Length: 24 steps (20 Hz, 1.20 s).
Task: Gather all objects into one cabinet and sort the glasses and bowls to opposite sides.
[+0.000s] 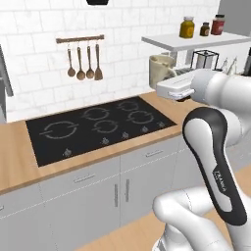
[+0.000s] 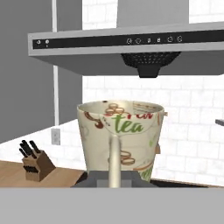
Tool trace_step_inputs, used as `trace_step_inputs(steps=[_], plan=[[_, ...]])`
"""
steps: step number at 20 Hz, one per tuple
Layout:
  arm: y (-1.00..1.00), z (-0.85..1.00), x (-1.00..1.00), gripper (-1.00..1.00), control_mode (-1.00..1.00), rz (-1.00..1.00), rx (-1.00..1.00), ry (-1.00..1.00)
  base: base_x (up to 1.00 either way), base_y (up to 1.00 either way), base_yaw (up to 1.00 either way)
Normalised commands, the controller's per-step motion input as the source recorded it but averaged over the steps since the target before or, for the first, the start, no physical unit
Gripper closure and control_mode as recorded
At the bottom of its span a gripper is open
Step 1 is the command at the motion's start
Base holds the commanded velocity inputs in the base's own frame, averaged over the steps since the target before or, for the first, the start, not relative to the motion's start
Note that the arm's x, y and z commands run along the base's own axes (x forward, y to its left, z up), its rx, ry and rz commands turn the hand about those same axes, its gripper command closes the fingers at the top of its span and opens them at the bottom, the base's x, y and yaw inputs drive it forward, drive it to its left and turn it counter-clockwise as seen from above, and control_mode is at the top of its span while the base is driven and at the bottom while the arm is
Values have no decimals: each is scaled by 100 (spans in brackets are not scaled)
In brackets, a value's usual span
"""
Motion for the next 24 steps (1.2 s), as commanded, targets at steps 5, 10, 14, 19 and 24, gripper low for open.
trace_step_inputs(steps=[5, 10, 14, 19, 24], plan=[[0, 0, 0, 100, 100, 0, 0, 0, -8, 76, 6], [0, 0, 0, 100, 100, 0, 0, 0, -38, 42, 0], [0, 0, 0, 100, 100, 0, 0, 0, -55, 35, 0], [0, 0, 0, 100, 100, 0, 0, 0, -73, 50, 0], [0, 0, 0, 100, 100, 0, 0, 0, -86, 44, -7]])
